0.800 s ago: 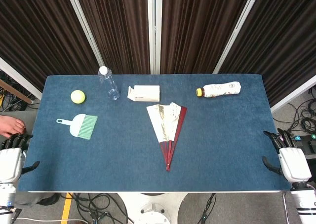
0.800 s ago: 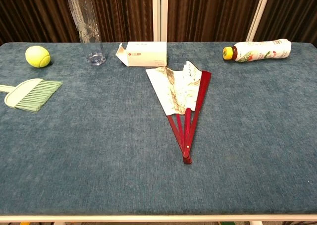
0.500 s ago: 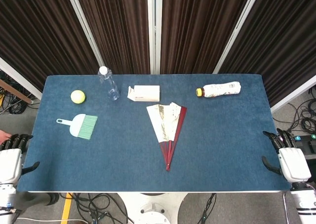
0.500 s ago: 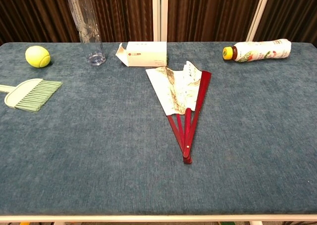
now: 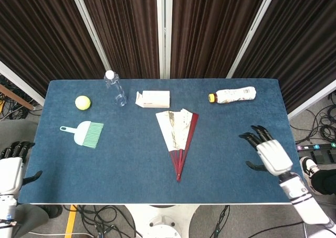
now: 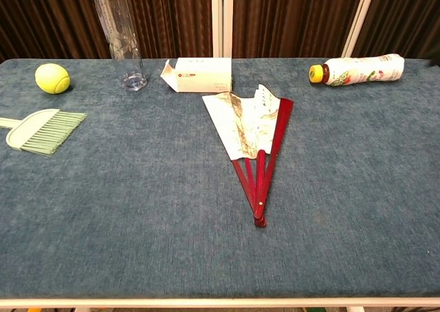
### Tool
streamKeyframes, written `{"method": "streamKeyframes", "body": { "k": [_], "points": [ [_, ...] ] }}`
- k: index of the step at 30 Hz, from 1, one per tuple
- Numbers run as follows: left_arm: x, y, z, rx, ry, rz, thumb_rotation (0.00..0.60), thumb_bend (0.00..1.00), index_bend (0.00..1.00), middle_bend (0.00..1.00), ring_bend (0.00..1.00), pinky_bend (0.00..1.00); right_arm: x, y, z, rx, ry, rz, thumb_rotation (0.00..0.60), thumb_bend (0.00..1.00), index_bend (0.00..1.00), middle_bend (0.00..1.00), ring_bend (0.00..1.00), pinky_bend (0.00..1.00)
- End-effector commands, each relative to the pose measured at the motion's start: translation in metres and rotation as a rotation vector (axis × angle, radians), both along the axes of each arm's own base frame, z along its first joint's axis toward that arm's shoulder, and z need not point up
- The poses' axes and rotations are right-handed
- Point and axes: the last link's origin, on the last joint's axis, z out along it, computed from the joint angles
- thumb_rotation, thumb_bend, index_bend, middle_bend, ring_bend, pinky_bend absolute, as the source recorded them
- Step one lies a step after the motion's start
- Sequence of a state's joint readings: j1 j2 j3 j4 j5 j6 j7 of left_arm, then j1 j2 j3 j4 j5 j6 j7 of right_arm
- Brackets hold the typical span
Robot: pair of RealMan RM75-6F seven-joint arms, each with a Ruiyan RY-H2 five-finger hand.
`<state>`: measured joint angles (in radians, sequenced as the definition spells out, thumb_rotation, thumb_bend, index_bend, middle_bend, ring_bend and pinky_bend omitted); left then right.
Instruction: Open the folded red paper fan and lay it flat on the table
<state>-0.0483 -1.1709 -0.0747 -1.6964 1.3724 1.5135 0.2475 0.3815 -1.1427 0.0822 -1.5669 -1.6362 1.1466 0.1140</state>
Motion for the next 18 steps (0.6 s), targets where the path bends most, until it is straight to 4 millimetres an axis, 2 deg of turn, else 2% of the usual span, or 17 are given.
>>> {"method": "streamKeyframes", "body": {
  "k": [1,4,9,15,18],
  "points": [
    [-0.001,-0.001,0.000,-0.001,-0.003,0.003,0.600,0.00,0.24,0.21,0.13,0.22,0.040,-0.049,-0.057,0.103,0.013,0.069,0.600,0.04,0.29,0.23,0.00,0.03],
    [-0.002,0.000,0.000,0.000,-0.009,0.005,0.600,0.00,0.24,0.21,0.13,0.22,0.052,-0.071,-0.091,0.134,0.020,0.061,0.600,0.05,0.35,0.26,0.00,0.03],
    [-0.004,0.001,0.001,0.001,-0.013,0.005,0.600,0.00,0.24,0.21,0.13,0.22,0.069,-0.089,-0.138,0.128,0.063,0.088,0.600,0.10,0.37,0.28,0.00,0.03],
    [-0.005,0.003,0.000,-0.001,-0.022,0.004,0.600,0.00,0.24,0.21,0.13,0.22,0.073,-0.099,-0.176,0.130,0.074,0.066,0.600,0.13,0.39,0.29,0.00,0.03],
    [-0.005,0.003,-0.002,0.001,-0.032,0.006,0.600,0.00,0.24,0.21,0.13,0.22,0.076,-0.100,-0.187,0.109,0.063,0.077,0.600,0.13,0.39,0.29,0.01,0.03]
  ]
}}
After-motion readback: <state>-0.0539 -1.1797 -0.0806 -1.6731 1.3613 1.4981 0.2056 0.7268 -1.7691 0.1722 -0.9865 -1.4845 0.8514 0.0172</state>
